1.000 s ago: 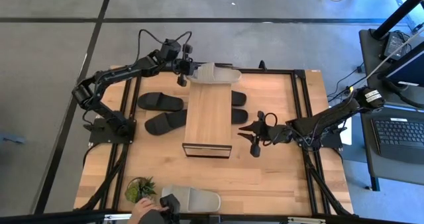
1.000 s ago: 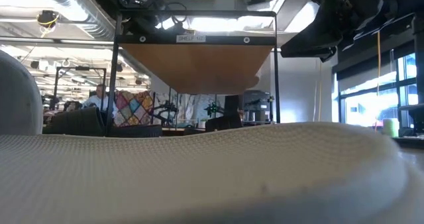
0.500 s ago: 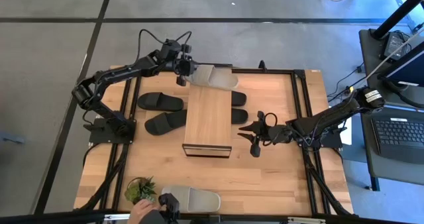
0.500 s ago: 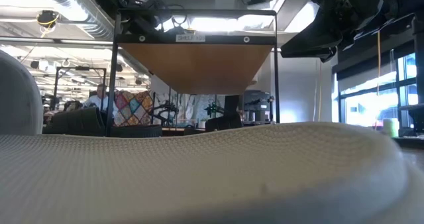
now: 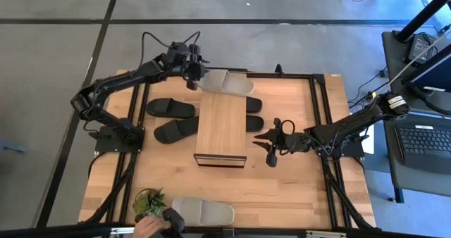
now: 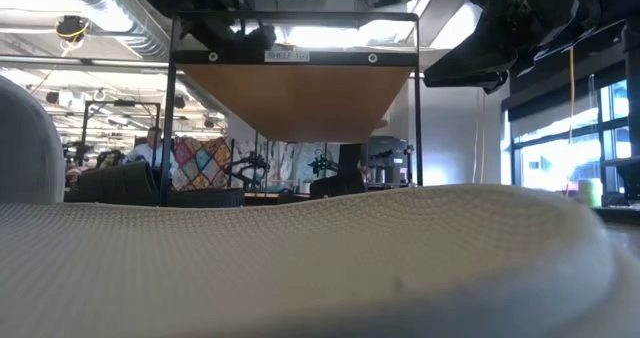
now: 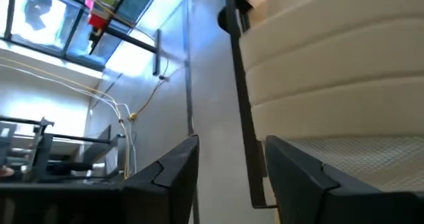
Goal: Pick and place slides into the shelf
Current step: Put the top gray slide on the shelf
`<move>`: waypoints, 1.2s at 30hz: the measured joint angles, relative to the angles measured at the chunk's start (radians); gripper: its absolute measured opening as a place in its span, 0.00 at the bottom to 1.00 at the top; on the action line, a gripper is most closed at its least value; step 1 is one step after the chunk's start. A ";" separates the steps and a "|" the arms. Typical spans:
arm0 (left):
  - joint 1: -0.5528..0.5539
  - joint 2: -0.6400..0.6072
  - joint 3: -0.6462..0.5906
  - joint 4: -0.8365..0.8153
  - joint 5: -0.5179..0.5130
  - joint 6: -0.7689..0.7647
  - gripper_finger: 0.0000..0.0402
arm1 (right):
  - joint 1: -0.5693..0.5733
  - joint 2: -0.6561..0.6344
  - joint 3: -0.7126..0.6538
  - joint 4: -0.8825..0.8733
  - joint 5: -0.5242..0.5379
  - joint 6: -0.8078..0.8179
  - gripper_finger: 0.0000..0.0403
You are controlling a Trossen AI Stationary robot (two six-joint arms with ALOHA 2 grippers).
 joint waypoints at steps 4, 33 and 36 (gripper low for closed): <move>0.003 -0.063 0.000 -0.027 0.054 -0.080 0.41 | -0.032 -0.005 0.002 0.015 -0.001 0.005 0.24; 0.039 -0.156 0.001 -0.260 0.480 -0.382 0.41 | -0.741 0.051 0.412 -0.467 -0.854 -0.212 0.24; 0.039 -0.156 0.001 -0.259 0.480 -0.382 0.41 | -0.748 0.113 0.412 -0.424 -0.878 -0.236 0.24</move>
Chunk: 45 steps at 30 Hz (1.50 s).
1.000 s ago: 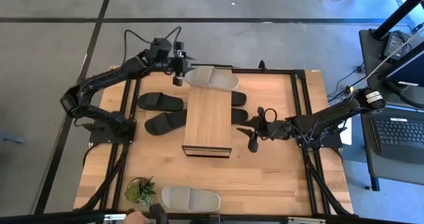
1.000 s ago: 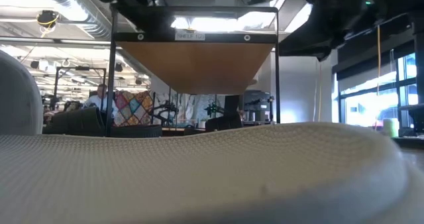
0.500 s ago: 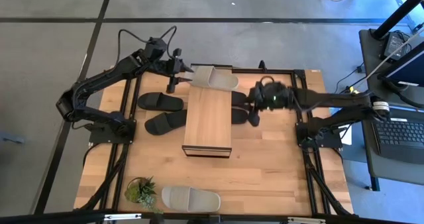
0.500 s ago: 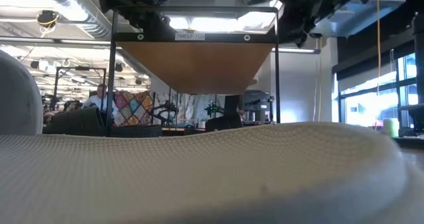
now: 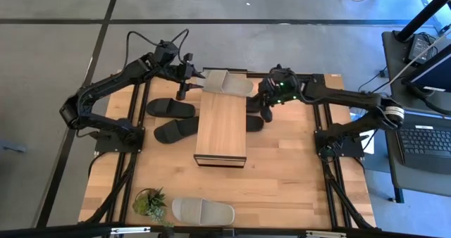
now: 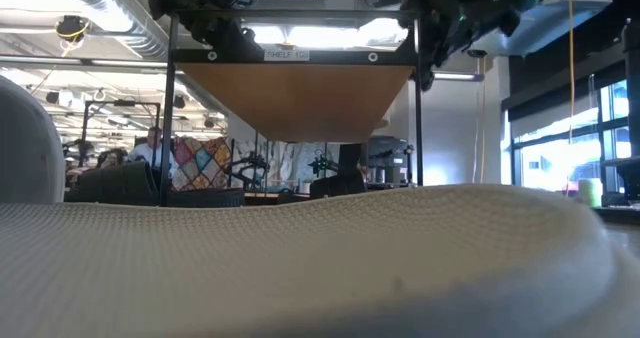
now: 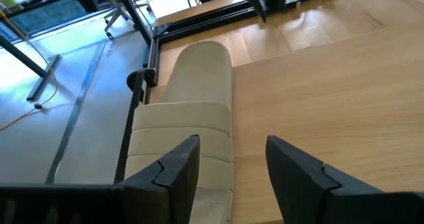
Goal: Pick and place slides into the shelf
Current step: Put the top gray slide on the shelf
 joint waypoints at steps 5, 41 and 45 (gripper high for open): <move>0.000 0.000 0.000 0.000 -0.001 0.000 0.41 | -0.002 0.080 0.039 0.018 0.012 -0.033 0.24; 0.000 0.001 -0.001 -0.062 -0.072 0.001 0.41 | -0.004 0.216 0.116 0.033 0.302 -0.112 0.24; 0.000 0.001 -0.001 -0.073 -0.072 0.001 0.41 | -0.004 0.216 0.116 0.034 0.304 -0.125 0.24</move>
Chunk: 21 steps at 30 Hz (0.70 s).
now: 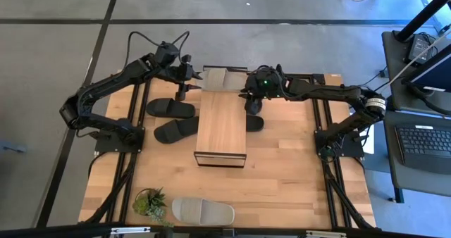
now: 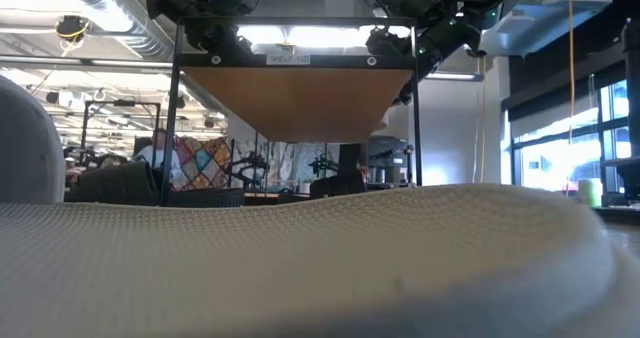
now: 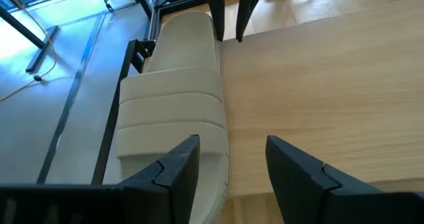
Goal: Pick and place slides into the shelf
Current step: Put the top gray slide on the shelf, then put the gray slide on the shelf
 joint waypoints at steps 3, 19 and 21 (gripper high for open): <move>0.000 0.000 0.000 -0.007 0.000 0.004 0.41 | 0.004 -0.003 0.000 -0.001 0.000 0.000 0.24; -0.255 -0.071 0.000 -0.061 -0.005 0.127 0.41 | 0.198 -0.231 0.000 -0.221 -0.010 0.071 0.24; -0.319 -0.095 0.000 -0.101 -0.014 0.125 0.41 | 0.227 -0.238 0.000 -0.255 -0.010 0.091 0.24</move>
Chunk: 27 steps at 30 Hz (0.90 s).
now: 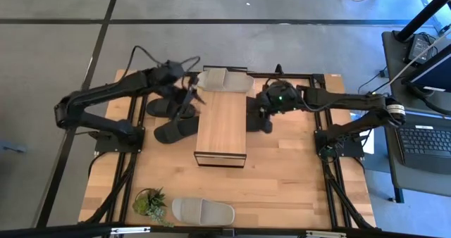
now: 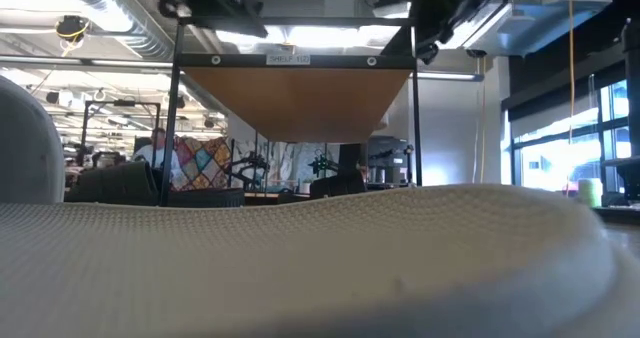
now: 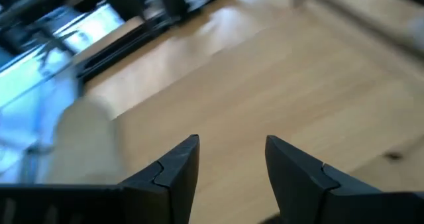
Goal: Pick and place slides into the shelf
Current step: Put the gray slide on the shelf
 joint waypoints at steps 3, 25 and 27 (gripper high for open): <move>-0.120 -0.033 0.000 -0.034 -0.059 -0.056 0.41 | 0.040 0.000 -0.013 -0.022 0.002 0.037 0.24; -1.010 0.032 0.000 -0.070 -0.748 -0.704 0.41 | 0.481 -0.055 -0.389 0.266 0.138 0.379 0.24; -1.052 0.069 0.000 -0.069 -0.814 -0.725 0.41 | 0.523 -0.051 -0.444 0.402 0.138 0.383 0.24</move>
